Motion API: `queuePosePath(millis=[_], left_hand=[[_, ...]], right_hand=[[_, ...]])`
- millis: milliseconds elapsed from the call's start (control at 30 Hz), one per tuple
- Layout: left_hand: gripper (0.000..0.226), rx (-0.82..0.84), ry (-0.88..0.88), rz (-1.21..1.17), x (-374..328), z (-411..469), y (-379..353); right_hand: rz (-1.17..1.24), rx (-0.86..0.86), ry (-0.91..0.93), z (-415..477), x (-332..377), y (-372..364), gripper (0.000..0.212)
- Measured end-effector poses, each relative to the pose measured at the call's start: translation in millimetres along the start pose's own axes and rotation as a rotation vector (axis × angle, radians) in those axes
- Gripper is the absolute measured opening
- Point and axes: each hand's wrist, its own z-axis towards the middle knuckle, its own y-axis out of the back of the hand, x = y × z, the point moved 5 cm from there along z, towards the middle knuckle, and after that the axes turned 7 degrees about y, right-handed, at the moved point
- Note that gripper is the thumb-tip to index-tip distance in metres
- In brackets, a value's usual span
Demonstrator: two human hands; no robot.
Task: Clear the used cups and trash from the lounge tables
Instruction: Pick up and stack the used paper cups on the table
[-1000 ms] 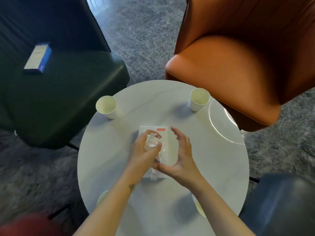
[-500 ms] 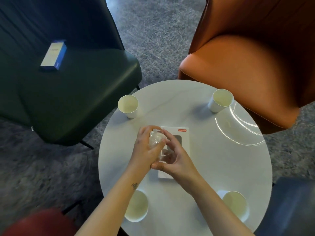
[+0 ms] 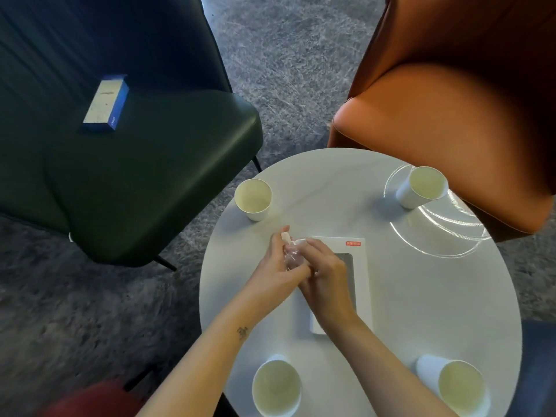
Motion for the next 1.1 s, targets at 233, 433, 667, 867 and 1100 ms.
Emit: queuePosePath(millis=[233,433,667,867,1100], left_hand=[[0.053,-0.283,-0.131,0.196,-8,17,78],[0.107,-0.522,-0.054,0.323,8,74,102],[0.062,-0.463,-0.134,0.205,19,105,95],[0.071,-0.418,-0.373,0.407,6,78,75],[0.073,-0.38,-0.373,0.393,3,64,60]], right_hand=[[-0.122,-0.193,-0.089,46,-25,15,0.013],[-0.16,-0.07,0.043,96,-12,-14,0.014],[-0.172,-0.011,0.007,98,-19,-36,0.02],[-0.371,0.046,0.018,85,-23,-34,0.019],[-0.263,0.095,-0.027,71,-20,-29,0.044]])
